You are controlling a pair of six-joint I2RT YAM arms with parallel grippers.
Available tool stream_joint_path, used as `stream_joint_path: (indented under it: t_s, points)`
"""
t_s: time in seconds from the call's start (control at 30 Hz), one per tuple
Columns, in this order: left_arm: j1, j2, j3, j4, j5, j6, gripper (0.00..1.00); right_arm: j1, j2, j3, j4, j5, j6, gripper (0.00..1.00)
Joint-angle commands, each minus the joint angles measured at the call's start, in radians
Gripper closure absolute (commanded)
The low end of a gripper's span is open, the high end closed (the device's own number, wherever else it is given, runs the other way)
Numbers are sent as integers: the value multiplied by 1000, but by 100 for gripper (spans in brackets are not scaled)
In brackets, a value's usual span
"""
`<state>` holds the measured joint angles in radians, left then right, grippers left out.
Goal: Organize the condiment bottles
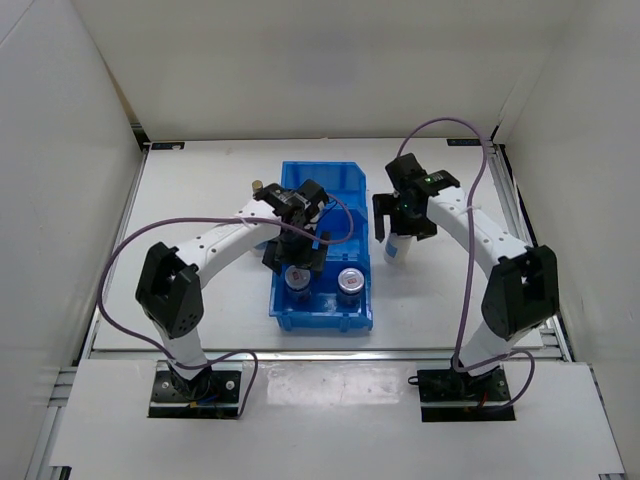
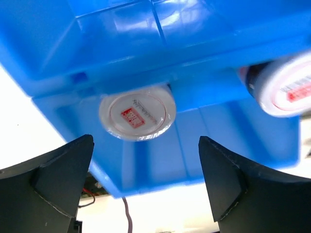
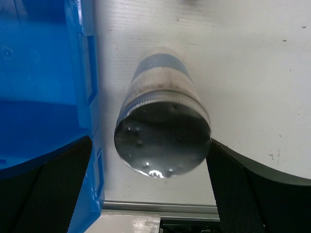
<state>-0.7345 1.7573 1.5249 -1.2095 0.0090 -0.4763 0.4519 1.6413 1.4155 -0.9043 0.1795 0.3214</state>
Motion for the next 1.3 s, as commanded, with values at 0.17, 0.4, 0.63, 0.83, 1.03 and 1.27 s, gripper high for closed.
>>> stream_joint_path:
  t_s: [0.17,0.4,0.63,0.83,1.03,1.27]
  points:
    - [41,-183,276,-79,-46,22,0,-22,72,94,39,64,-5,0]
    - [184,-228,281,-79,-122,56,0,-33,91,117,39,64,4,54]
    - [336,-237,172,-24,-142,76,0,62,-76,197,28,181,25,98]
    - [397,-255,78,37,-142,85,0,131,-61,374,-8,149,-8,100]
    - [448,-275,32,87,-132,85,0,151,54,442,14,66,-28,100]
    - [466,-275,0,96,-110,76,0,151,190,428,57,-8,-28,100]
